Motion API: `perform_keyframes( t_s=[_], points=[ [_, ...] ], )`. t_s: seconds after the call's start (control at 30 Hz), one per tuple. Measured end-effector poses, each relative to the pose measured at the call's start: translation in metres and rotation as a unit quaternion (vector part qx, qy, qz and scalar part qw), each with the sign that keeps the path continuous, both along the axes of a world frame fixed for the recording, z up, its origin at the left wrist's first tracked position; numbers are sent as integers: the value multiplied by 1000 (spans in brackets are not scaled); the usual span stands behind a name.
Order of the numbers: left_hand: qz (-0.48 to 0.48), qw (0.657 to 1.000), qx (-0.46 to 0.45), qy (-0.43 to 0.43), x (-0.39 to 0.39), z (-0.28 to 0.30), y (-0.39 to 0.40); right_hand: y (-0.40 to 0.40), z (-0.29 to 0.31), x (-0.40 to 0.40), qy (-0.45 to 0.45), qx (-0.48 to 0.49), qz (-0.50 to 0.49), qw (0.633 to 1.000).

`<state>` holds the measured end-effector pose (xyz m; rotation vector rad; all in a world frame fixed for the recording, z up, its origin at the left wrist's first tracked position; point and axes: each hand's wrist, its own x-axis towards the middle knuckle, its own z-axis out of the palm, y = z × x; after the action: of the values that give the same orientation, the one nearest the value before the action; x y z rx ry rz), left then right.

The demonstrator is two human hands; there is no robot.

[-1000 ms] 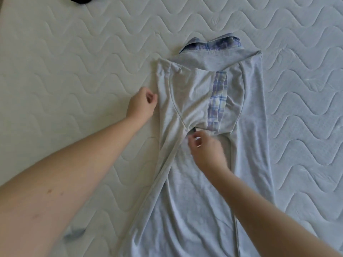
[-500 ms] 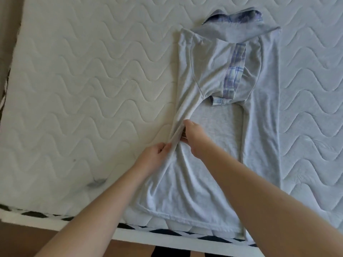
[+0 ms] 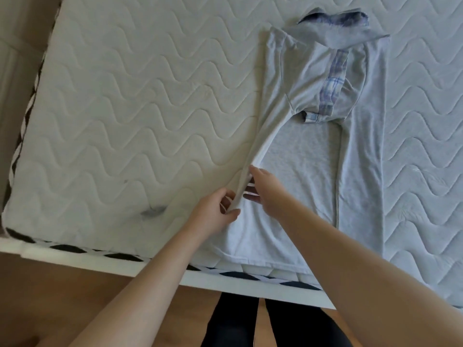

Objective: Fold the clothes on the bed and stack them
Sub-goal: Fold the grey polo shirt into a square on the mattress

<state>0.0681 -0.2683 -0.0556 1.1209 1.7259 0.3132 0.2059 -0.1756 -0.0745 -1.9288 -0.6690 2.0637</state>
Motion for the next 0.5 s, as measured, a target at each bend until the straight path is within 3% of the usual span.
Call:
perform_keyframes(
  t_s=[0.13,0.3,0.4,0.5],
  points=[
    [-17,997,5,-78,15,14,-15,-7,7,9,16,-62,1,998],
    [51,982,37,-177,48,11,-41,-28,-6,34,-78,-62,4,995],
    [161,969,61,-177,64,1,-63,-46,-13,61,-42,-71,-39,996],
    [161,980,99,-54,70,-14,-85,-63,-15,89,-57,-26,-39,997]
  ],
)
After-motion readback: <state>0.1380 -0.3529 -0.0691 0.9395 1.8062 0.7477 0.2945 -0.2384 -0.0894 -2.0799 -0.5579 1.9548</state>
